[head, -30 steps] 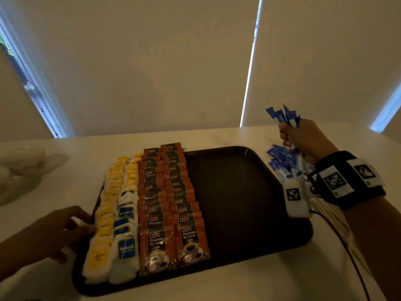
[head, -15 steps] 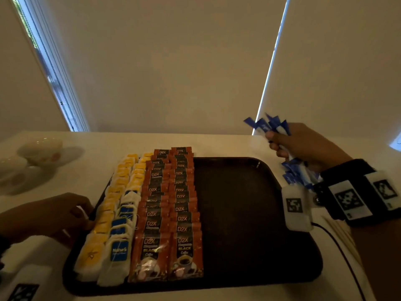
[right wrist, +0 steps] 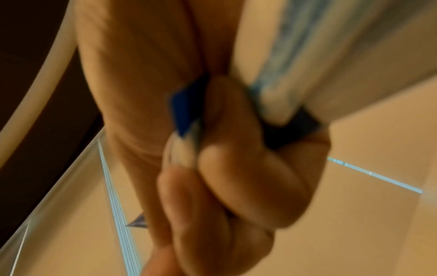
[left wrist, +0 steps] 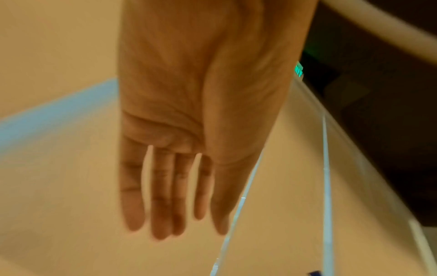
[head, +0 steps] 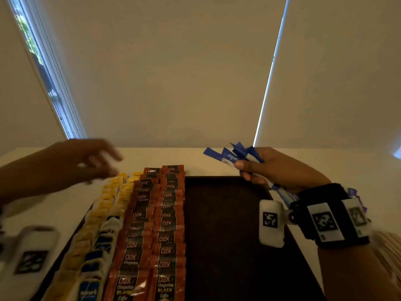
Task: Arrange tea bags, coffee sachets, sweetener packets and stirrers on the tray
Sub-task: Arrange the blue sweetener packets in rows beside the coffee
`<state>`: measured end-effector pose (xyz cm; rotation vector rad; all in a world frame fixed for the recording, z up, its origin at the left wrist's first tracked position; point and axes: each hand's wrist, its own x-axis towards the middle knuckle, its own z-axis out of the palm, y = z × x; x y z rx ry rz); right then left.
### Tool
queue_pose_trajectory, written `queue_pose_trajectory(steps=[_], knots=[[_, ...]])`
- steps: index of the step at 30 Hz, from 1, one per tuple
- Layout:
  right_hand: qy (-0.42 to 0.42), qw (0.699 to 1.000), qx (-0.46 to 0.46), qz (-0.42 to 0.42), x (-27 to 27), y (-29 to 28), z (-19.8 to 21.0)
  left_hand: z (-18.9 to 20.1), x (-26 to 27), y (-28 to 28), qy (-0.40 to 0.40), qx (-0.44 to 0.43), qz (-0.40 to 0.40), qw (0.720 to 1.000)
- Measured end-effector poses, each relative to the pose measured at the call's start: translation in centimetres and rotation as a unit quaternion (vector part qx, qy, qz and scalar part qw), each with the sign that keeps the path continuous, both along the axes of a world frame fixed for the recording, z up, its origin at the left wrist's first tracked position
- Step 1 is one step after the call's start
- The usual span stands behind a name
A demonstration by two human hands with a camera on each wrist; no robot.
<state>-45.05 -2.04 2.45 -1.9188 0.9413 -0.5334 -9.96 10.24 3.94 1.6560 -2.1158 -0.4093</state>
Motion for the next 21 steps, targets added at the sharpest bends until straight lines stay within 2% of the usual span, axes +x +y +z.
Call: queue_pose_trajectory(steps=[2,3,6,8,10,12,16,21], knots=[[-0.037,0.999,0.026,0.014,0.0,-0.1,0.1,2.7,-5.4,-1.7,0.029,-0.04,0.002,0.999],[-0.061,0.997,0.044,0.021,-0.1,-0.2,0.2,3.0,-7.2,-2.9,0.037,-0.062,-0.028,0.997],[-0.125,0.985,0.108,0.039,-0.3,-0.4,0.4,2.4,-11.8,-5.8,0.0,-0.104,-0.089,0.991],[-0.147,0.978,0.141,0.048,-0.5,-0.5,0.3,1.3,-13.2,-7.3,0.008,-0.123,-0.106,0.987],[-0.156,0.974,0.157,0.046,-0.6,-0.7,0.1,0.6,-14.1,-7.8,0.051,-0.148,-0.101,0.982],[-0.158,0.976,0.148,0.022,-0.7,-0.9,0.1,0.0,-14.2,-8.3,0.09,-0.144,-0.075,0.983],[-0.147,0.986,0.064,-0.051,-0.8,-0.8,0.6,-0.2,-14.3,-8.5,0.214,-0.084,-0.025,0.973],[-0.159,0.984,0.008,-0.077,0.2,-0.1,1.0,-0.2,-14.6,-8.5,0.276,-0.019,0.009,0.961]])
